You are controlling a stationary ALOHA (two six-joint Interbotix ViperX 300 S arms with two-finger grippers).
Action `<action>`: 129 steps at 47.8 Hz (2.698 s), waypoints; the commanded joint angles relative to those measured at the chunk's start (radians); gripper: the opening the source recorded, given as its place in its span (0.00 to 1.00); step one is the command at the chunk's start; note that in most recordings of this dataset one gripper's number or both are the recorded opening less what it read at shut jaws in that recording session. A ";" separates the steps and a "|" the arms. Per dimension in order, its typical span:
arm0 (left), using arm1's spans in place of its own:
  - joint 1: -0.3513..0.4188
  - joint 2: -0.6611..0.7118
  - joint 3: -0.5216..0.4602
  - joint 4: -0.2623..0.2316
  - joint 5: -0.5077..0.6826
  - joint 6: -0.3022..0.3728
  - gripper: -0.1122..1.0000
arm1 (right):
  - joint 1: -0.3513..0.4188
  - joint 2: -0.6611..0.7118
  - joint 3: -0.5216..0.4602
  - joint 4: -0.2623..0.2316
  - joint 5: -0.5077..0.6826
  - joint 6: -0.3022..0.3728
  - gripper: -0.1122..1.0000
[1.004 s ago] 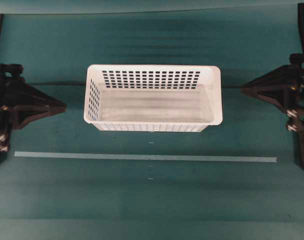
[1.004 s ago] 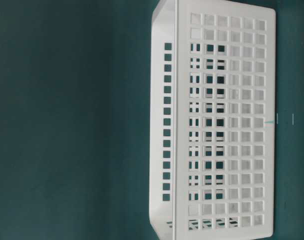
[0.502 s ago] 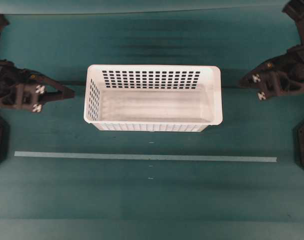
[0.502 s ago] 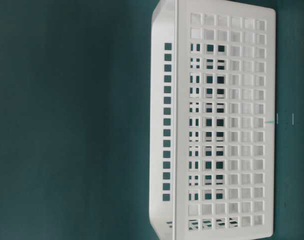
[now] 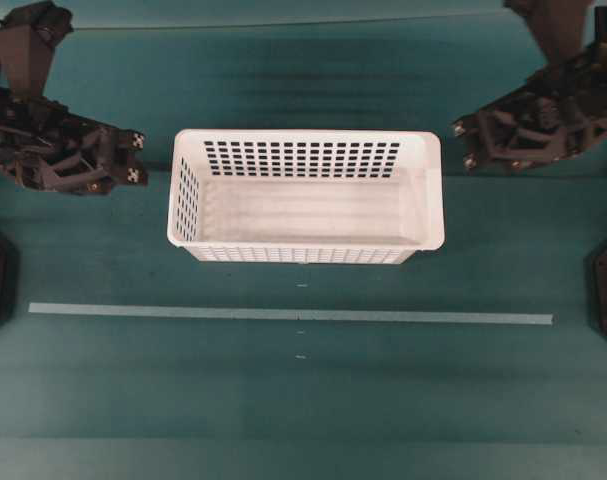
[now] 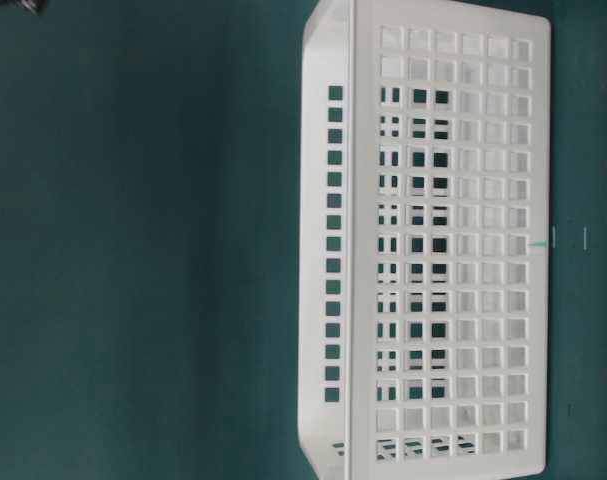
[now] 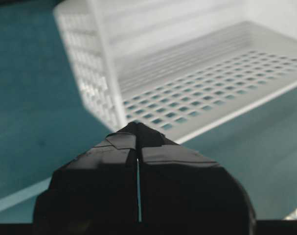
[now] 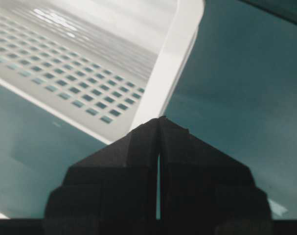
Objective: Lift the white basket with both hands.
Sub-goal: 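Move both grippers inward toward the short ends of the white basket, then close left and right grippers on the basket's end rims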
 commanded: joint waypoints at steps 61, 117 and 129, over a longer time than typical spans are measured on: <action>0.003 0.198 -0.054 0.003 -0.054 -0.091 0.94 | -0.014 0.250 -0.049 0.066 -0.034 0.129 0.94; 0.003 0.413 -0.041 0.003 -0.146 -0.092 0.93 | 0.026 0.356 0.072 0.067 -0.314 0.195 0.93; 0.003 0.413 -0.043 0.003 -0.164 -0.092 0.74 | 0.026 0.360 0.072 0.072 -0.311 0.193 0.67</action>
